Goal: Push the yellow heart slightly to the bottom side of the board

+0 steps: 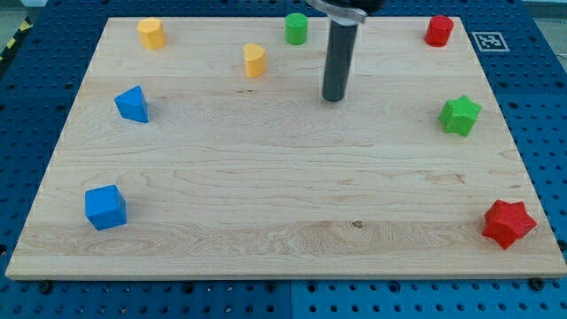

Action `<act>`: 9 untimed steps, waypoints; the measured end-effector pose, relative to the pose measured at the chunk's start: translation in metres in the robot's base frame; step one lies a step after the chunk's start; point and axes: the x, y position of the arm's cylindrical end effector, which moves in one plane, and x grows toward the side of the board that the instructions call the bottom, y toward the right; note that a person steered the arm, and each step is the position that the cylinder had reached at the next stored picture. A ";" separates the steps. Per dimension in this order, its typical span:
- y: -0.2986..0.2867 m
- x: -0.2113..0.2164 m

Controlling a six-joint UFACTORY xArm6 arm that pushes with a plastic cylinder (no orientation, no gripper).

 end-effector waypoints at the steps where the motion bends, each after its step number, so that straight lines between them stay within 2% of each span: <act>1: -0.027 -0.033; 3: -0.057 -0.073; 5: -0.125 -0.078; 7: -0.147 -0.075; 9: -0.116 -0.073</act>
